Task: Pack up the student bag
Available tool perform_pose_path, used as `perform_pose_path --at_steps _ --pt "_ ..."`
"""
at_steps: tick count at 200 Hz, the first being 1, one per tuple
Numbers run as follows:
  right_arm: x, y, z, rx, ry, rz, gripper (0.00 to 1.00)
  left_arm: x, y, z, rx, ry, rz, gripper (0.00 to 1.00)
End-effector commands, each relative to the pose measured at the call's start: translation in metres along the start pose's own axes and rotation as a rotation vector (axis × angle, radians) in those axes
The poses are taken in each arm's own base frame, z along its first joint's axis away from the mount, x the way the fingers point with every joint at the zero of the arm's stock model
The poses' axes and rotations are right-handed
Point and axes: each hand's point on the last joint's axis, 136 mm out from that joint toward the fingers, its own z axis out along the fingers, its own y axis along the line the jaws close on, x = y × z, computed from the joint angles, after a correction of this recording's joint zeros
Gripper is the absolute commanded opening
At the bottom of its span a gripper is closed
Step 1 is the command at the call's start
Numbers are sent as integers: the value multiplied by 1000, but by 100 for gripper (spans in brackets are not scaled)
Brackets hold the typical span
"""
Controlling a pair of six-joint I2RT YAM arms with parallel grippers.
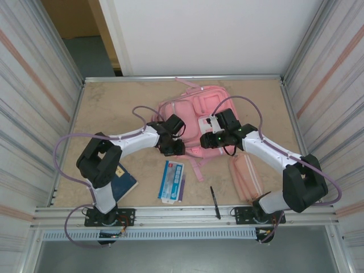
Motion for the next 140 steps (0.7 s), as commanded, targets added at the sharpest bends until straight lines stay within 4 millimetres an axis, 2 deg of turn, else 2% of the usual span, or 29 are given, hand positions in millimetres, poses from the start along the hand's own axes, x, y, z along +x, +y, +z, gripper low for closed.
perform_pose_path --at_steps 1,22,47,86,114,140 --pt "2 1 -5 -4 -7 -24 43 6 4 -4 9 -6 -45 36" --pt "1 1 -3 -9 -6 -22 43 14 7 6 16 31 -70 32" --pt "1 6 -4 -19 0 -28 43 17 8 10 19 43 -79 31" --pt "5 6 1 -22 15 -19 43 12 -9 15 102 60 -45 27" --pt "7 6 4 -18 17 -25 43 7 0 18 108 68 -101 20" --pt "9 9 6 -28 28 -18 43 4 5 13 119 48 -115 19"
